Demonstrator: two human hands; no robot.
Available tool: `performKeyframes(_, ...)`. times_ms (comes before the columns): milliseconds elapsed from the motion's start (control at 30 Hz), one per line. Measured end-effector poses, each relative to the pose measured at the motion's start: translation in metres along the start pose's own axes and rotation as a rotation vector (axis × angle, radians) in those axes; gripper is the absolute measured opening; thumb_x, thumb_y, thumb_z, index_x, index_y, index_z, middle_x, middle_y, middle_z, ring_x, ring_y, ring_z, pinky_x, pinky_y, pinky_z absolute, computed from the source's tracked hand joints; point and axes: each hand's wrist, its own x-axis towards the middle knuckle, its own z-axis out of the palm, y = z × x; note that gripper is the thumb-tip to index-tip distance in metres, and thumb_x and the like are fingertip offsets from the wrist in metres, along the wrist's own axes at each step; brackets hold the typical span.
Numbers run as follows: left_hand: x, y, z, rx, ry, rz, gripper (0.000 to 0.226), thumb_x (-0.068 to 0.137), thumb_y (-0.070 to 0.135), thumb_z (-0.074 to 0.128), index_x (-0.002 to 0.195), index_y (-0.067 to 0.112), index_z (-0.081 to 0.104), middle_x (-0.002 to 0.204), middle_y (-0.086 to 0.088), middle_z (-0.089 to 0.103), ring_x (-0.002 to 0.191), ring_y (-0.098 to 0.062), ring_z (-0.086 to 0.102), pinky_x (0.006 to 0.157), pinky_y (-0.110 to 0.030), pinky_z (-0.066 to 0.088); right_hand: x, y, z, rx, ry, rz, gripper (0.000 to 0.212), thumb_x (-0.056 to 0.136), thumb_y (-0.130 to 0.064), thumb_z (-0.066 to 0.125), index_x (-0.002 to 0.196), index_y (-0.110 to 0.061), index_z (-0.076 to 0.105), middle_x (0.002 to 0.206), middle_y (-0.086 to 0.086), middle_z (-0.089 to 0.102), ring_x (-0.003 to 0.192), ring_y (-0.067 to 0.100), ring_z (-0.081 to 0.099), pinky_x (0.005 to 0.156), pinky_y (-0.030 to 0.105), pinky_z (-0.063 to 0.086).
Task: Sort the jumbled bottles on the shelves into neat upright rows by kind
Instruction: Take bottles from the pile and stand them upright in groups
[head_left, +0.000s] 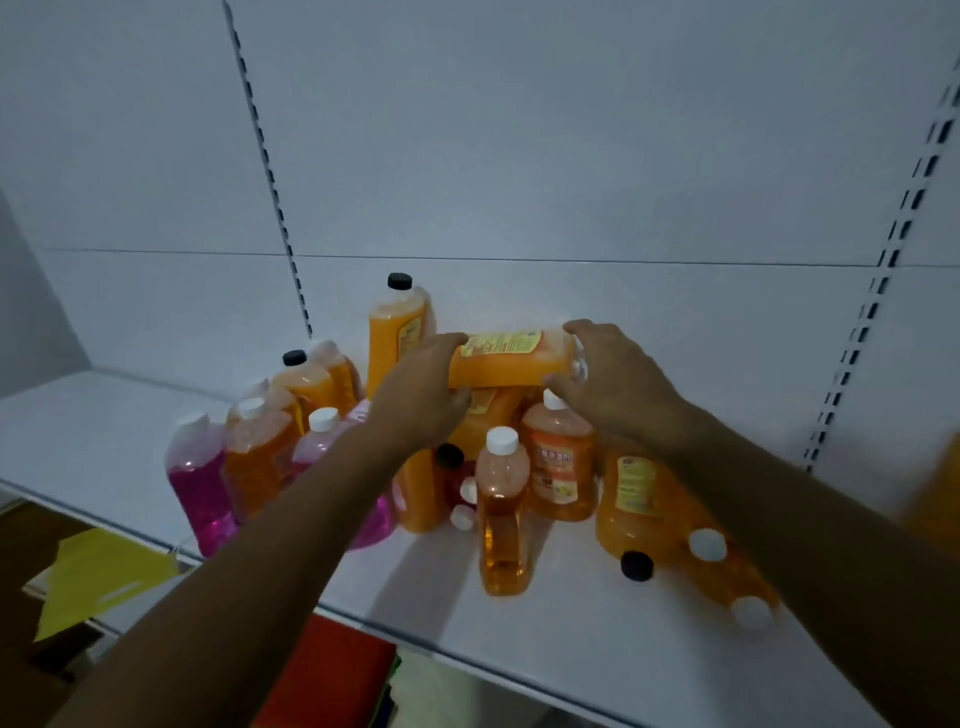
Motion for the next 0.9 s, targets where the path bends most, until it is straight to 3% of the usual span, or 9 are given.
performKeyframes(133,0.032,-0.015,0.019,0.143,-0.130,0.072,0.073,0.087,0.033,0.066,0.149,0.020,0.028,0.149,-0.005,0.040,0.135,-0.028,0.039,0.108,-0.045,0.036,0.017,-0.003,0.018,0.001,-0.031,0.098,0.073,0.089,-0.048,0.060,0.149,-0.027,0.024,0.148,0.006,0.038,0.130,0.029,0.044,0.101,0.042,0.042)
performKeyframes(267,0.052,-0.020,0.037,0.253,-0.168,0.133,0.077,0.087,0.043,0.063,0.149,0.023,0.022,0.149,-0.005,0.038,0.137,-0.030,0.033,0.110,-0.048,0.033,0.021,-0.001,0.029,0.014,-0.030,0.121,0.074,0.091,-0.044,0.060,0.151,-0.026,0.021,0.144,0.012,0.040,0.127,0.032,0.045,0.102,0.043,0.042)
performKeyframes(500,0.059,-0.020,0.049,0.317,-0.188,0.204,0.076,0.090,0.045,0.060,0.149,0.023,0.016,0.150,-0.009,0.034,0.137,-0.036,0.032,0.103,-0.053,0.041,0.025,-0.001,0.044,0.132,0.107,0.060,0.057,0.092,-0.030,0.061,0.144,-0.022,0.039,0.140,0.009,0.047,0.123,0.025,0.048,0.100,0.033,0.041)
performKeyframes(600,0.059,-0.017,0.046,0.351,-0.151,0.250,0.076,0.092,0.042,0.058,0.150,0.020,0.015,0.151,-0.010,0.033,0.137,-0.035,0.032,0.103,-0.051,0.042,0.025,0.001,0.045,0.168,0.184,0.046,0.052,0.091,-0.030,0.062,0.140,-0.022,0.045,0.137,0.008,0.049,0.121,0.024,0.050,0.098,0.031,0.042)
performKeyframes(733,0.059,-0.011,0.034,0.419,-0.059,0.306,0.073,0.096,0.036,0.054,0.153,0.022,0.012,0.157,-0.011,0.023,0.144,-0.037,0.020,0.111,-0.052,0.030,0.020,-0.006,0.037,0.225,0.295,0.050,0.045,0.092,-0.031,0.062,0.134,-0.021,0.049,0.134,0.005,0.051,0.117,0.020,0.051,0.093,0.024,0.043)
performKeyframes(900,0.062,0.013,0.014,0.479,0.130,0.517,0.071,0.090,0.027,0.065,0.150,0.020,0.028,0.153,-0.017,0.033,0.142,-0.043,0.026,0.109,-0.058,0.029,-0.001,-0.014,0.001,0.562,0.438,0.187,0.021,0.098,-0.035,0.052,0.116,-0.025,0.055,0.116,-0.004,0.058,0.104,0.013,0.058,0.085,0.036,0.057)
